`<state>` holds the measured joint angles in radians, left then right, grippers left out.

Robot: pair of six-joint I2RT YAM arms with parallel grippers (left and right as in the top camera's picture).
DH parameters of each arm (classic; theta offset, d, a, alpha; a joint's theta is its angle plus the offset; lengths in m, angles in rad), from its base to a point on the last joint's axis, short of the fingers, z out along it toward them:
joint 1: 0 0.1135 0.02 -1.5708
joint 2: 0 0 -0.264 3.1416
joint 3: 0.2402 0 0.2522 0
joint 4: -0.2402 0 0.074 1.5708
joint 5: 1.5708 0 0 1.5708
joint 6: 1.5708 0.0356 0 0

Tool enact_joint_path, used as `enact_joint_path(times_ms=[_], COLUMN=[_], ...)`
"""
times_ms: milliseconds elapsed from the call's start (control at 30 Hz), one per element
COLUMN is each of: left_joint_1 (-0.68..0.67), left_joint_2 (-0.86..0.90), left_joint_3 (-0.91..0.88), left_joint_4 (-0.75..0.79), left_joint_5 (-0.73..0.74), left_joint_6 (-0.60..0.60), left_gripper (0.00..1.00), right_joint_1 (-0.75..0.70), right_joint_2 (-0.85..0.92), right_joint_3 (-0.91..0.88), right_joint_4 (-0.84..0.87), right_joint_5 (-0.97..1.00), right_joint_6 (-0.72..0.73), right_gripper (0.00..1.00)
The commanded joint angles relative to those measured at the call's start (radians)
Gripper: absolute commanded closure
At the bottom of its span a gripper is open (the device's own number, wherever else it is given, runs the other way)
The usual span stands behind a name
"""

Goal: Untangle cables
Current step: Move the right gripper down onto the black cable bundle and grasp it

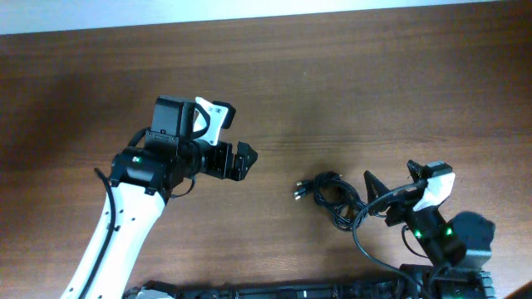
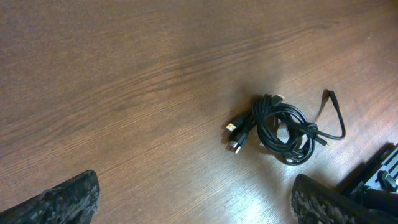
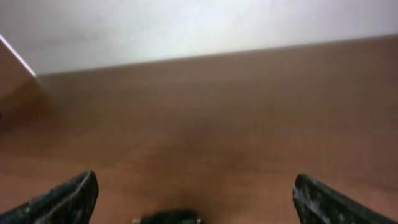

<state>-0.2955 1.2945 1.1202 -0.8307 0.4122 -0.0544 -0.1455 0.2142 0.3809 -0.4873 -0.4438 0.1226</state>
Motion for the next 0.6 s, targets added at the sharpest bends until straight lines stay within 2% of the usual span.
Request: enact_joint_path(times_ms=[0, 267, 433, 567], left_joint_1=[-0.006, -0.006, -0.006, -0.006], left_joint_2=[0.007, 0.007, 0.007, 0.007], left_joint_3=[0.023, 0.023, 0.023, 0.023], left_joint_4=[-0.001, -0.001, -0.001, 0.000], left_joint_5=[0.013, 0.010, 0.010, 0.010], left_joint_6=[-0.013, -0.013, -0.013, -0.013], left_gripper=[0.01, 0.01, 0.01, 0.01], right_joint_1=[0.008, 0.008, 0.008, 0.008], right_joint_2=[0.169, 0.569, 0.695, 0.762], right_joint_3=[0.140, 0.390, 0.448, 0.452], right_joint_4=[-0.119, -0.322, -0.381, -0.433], right_joint_5=[-0.010, -0.110, -0.111, -0.259], right_joint_6=[-0.117, -0.115, -0.115, -0.123], right_gripper=[0.01, 0.01, 0.01, 0.01])
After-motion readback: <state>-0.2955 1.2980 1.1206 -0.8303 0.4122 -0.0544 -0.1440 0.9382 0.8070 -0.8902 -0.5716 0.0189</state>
